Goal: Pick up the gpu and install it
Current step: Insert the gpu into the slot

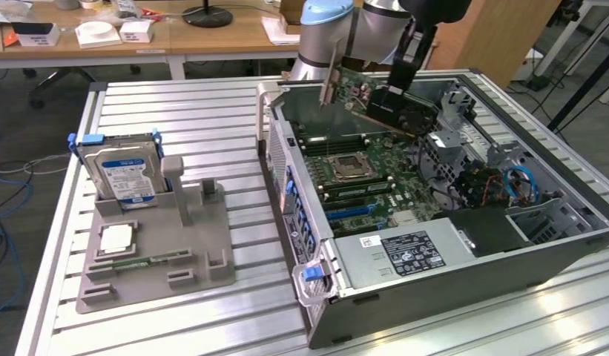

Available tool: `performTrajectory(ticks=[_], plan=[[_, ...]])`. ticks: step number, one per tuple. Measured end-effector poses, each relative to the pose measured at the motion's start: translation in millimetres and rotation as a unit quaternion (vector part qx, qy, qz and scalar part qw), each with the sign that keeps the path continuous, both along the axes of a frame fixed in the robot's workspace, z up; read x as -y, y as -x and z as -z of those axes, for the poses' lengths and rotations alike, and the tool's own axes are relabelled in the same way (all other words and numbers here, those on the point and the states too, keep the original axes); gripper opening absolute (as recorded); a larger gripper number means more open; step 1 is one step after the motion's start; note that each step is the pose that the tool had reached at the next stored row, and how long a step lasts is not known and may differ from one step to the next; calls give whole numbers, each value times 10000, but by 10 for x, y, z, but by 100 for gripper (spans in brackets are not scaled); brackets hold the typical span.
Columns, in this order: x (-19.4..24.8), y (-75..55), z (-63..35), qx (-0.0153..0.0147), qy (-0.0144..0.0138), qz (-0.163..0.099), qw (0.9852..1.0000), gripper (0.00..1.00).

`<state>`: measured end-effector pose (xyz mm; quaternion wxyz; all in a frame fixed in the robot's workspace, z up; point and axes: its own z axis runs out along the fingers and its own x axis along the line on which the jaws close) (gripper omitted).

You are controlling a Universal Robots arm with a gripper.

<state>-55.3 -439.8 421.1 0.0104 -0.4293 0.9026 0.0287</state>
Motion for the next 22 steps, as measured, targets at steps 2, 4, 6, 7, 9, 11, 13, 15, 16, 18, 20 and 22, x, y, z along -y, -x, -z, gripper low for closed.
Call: performTrajectory(ticks=[2,4,6,7,9,11,13,15,16,18,20,22], plan=[[0,0,0,0,0,-93,10000,26],[0,0,0,0,0,-188,9998,26],[0,0,0,0,0,-316,9995,26],[0,0,0,0,0,-362,9993,26],[0,0,0,0,0,-453,9990,26],[0,0,0,0,0,-550,9985,26],[0,0,0,0,0,-645,9979,26],[0,0,0,0,0,-741,9972,26],[0,0,0,0,0,-790,9969,26],[0,0,0,0,0,-901,9959,26],[0,0,0,0,0,-1012,9949,26],[0,0,0,0,0,-1121,9937,26]])
